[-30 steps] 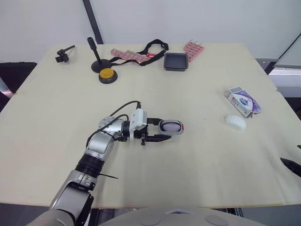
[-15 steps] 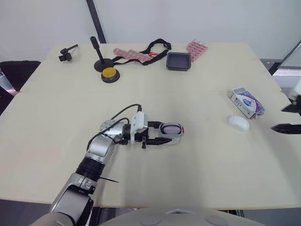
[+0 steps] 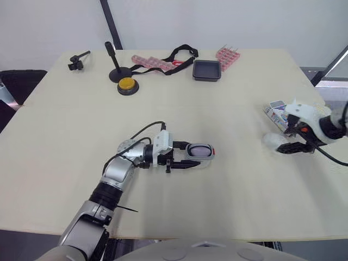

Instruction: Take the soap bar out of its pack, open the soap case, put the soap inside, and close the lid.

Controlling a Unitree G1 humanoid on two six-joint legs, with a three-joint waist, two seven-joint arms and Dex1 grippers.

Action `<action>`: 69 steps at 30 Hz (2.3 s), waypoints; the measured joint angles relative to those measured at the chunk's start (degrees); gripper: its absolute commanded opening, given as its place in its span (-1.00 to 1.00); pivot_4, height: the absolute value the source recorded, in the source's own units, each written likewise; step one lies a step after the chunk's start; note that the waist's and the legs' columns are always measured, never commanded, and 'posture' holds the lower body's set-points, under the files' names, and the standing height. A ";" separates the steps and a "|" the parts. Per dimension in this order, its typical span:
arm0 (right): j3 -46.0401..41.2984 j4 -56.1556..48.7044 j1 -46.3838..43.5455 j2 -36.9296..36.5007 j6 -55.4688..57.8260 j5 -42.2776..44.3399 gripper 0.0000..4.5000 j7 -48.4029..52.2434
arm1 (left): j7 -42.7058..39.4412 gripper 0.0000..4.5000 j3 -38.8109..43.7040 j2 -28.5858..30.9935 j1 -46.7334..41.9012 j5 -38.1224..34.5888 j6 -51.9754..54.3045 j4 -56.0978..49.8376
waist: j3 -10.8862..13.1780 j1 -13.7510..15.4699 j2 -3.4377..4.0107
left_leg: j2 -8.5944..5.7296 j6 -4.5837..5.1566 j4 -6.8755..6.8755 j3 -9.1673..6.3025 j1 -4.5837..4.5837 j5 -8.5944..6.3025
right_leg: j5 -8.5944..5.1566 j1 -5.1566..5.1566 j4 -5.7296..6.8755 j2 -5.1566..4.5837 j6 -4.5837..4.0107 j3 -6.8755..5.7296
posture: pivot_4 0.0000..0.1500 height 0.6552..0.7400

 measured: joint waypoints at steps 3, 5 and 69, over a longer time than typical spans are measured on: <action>0.93 1.98 -2.10 0.82 -0.75 -1.81 0.98 0.71 | -0.03 -0.16 -0.03 0.12 -0.07 0.00 0.07 -0.05 | 0.00 0.06 -0.01 | 0.00 0.00 0.00 0.04 0.00 0.00 | 0.00 -0.01 0.01 0.00 0.00 0.01 | 1.00 0.74; 1.37 3.34 -2.55 1.64 -1.89 -3.02 0.98 0.90 | -0.03 -0.16 -0.05 0.14 -0.09 0.00 0.08 -0.09 | 0.00 0.09 -0.02 | 0.00 0.00 0.01 0.05 0.00 0.00 | 0.00 -0.01 0.02 0.00 0.00 0.01 | 1.00 0.74; 22.60 -20.78 -37.17 22.33 15.24 -3.52 -0.14 13.72 | 5.29 -0.16 -0.14 -3.50 -5.70 3.39 -2.21 6.88 | 0.04 0.34 -0.15 | 0.03 -0.24 0.16 0.10 0.06 0.04 | 0.02 -0.11 0.43 0.05 0.02 0.31 | 1.00 0.74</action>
